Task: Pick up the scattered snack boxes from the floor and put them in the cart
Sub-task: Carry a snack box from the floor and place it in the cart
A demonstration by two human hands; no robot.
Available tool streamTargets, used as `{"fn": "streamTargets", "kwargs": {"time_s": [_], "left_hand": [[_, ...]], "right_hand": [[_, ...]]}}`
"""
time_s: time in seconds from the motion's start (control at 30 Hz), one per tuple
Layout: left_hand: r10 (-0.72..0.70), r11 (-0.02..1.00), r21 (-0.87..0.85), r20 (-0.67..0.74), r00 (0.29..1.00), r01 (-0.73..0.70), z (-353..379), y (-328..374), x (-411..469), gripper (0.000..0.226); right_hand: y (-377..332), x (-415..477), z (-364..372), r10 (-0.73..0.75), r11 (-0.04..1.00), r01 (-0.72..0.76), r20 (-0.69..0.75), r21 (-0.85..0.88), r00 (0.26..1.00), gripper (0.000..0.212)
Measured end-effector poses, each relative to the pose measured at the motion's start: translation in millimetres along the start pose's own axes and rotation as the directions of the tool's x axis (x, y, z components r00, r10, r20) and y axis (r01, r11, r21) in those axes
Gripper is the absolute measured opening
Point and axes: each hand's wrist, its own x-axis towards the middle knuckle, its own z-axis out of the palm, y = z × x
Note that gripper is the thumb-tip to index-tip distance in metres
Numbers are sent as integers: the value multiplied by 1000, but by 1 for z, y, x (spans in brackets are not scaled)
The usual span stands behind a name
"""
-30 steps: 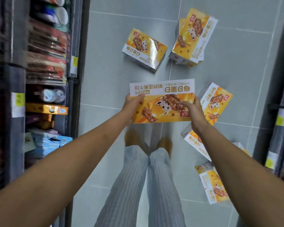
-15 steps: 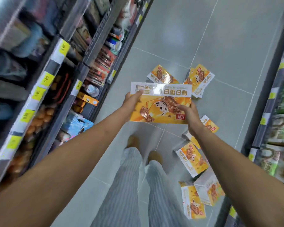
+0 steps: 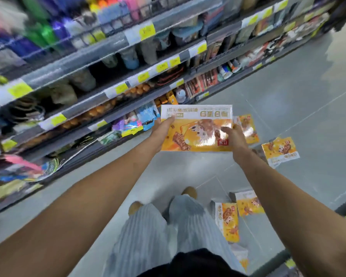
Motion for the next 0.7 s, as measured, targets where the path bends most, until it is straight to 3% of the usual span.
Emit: {"fn": "streamTargets", "kwargs": {"time_s": [0.07, 0.13, 0.2, 0.37, 0.5, 0.63, 0.7], "left_hand": [[10, 998, -63, -63, 998, -14, -52, -15, -4, 77], [15, 993, -113, -111, 994, -28, -98, -21, -26, 89], [5, 992, -123, -158, 987, -25, -137, -13, -79, 99], [-18, 979, -198, -285, 958, -40, -255, -47, -135, 87], [-43, 951, -296, -424, 905, -93, -359, -96, -177, 79], [-157, 882, -455, -531, 833, -124, -437, -145, -211, 75], [-212, 843, -516, -574, 791, -149, -470, -167, -229, 70]], "right_hand": [[-2, -14, 35, -18, 997, 23, 68, -77, 998, 48], [3, -21, 71, -44, 990, 61, 132, -127, 990, 58], [-9, -60, 110, -36, 985, 65, 181, -160, 983, 52], [-8, -142, 213, -70, 959, 151, 314, -241, 947, 58], [9, -203, 309, -99, 913, 257, 440, -315, 893, 53], [21, -263, 386, -103, 847, 369, 563, -383, 820, 40], [27, -290, 423, -83, 807, 414, 612, -422, 786, 47]]}}
